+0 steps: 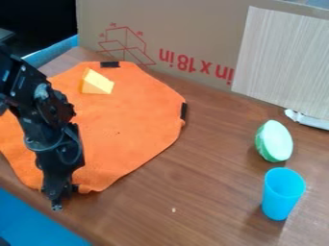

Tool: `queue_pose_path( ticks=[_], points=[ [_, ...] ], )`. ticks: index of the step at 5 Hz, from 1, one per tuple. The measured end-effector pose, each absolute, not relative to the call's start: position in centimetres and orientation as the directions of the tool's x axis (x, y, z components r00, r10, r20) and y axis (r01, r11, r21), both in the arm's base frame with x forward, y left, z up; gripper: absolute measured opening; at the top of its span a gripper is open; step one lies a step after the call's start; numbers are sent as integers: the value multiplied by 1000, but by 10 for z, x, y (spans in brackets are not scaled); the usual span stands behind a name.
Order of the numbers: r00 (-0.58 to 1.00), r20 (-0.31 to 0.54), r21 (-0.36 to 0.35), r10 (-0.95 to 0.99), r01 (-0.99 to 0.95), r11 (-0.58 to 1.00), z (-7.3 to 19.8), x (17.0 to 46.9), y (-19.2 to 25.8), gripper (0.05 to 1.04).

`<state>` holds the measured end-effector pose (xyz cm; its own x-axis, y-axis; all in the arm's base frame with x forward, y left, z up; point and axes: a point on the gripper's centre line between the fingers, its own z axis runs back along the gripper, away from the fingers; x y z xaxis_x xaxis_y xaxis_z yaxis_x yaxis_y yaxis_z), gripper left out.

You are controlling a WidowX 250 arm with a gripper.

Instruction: Fold the cloth from bottom right to top left

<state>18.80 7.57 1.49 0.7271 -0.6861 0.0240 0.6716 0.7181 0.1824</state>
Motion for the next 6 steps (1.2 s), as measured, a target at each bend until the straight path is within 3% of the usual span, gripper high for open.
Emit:
queue_pose_path(
  ticks=[1,2,5,6],
  points=[
    [727,20,191,-686,671,716,15,189,77,124],
    [733,20,188,-680,665,723,15,187,78,60],
    [794,155,34,-587,590,807,102,219,93,54],
    [807,155,7,-570,576,817,115,232,99,54]
  ],
)
